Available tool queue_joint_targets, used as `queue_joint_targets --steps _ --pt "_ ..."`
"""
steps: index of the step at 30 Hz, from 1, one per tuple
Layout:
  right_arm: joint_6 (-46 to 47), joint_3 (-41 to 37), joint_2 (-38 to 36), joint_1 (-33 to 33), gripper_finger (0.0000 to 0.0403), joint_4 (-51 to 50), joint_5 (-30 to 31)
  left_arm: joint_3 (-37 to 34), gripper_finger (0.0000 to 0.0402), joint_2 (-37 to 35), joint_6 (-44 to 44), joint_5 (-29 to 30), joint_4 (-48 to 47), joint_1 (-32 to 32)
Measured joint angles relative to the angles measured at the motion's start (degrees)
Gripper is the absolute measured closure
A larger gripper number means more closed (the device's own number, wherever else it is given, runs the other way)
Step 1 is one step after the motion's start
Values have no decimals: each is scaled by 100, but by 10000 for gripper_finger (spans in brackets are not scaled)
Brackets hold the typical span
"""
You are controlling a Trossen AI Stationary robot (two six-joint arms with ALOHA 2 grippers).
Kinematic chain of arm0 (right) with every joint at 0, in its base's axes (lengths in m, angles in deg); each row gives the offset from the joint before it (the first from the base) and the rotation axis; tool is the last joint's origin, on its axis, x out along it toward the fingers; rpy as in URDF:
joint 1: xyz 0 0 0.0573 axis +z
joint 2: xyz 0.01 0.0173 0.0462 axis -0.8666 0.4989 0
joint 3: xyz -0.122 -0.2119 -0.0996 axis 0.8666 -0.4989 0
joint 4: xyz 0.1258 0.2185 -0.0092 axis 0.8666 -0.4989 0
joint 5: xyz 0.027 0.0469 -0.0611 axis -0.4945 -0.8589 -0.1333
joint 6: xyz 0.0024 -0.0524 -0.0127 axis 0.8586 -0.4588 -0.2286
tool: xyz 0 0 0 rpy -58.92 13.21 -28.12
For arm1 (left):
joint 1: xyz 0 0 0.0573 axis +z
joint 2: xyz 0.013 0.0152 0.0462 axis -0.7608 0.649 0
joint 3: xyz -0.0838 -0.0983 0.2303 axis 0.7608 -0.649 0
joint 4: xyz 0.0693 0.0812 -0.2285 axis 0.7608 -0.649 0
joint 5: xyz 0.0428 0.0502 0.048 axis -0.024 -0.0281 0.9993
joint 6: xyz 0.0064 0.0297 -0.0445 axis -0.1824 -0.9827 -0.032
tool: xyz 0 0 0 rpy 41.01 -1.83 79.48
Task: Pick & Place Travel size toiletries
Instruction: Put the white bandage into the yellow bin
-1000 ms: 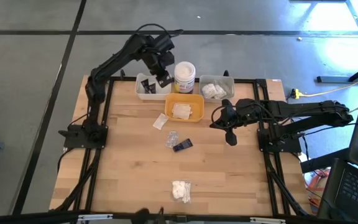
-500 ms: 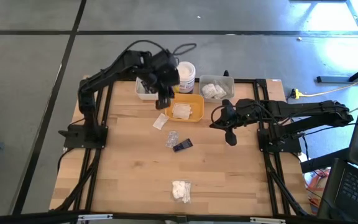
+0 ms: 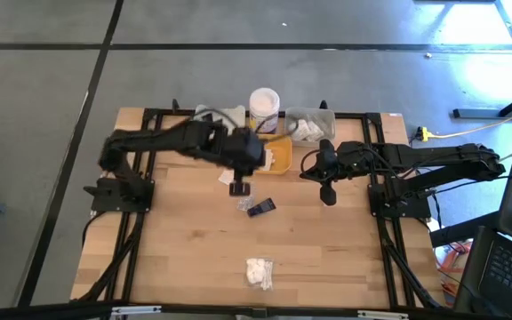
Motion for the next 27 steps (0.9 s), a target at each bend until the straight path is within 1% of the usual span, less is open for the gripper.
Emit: queue_joint_targets --steps 3,8,11,14,17,20,22,25,27 --pt "-4 0 0 0 394 -37 0 -1228 383 -526 116 12 966 -277" --pt "-6 0 1 0 394 -28 4 -3334 389 -1648 368 -6 2620 -617" --pt "-9 0 1 0 394 -22 119 -4432 391 -2268 549 49 3497 -726" --pt "-9 0 1 0 394 -20 337 -5363 391 -2871 797 244 4242 -781" --pt "-14 0 1 0 394 -18 694 -6138 391 -3349 889 383 4758 -777" --pt "-19 0 -1 0 394 -17 1065 -6717 391 -3692 902 526 5120 -766" --pt "-2 0 1 -2 394 -22 1160 -7022 389 -3843 897 578 5362 -728" --pt "-88 0 1 -76 394 -46 1087 -7410 383 -3969 1015 730 5580 -593" --pt "-223 0 1 -219 397 -82 747 -7637 375 -3986 1045 883 5791 -455"
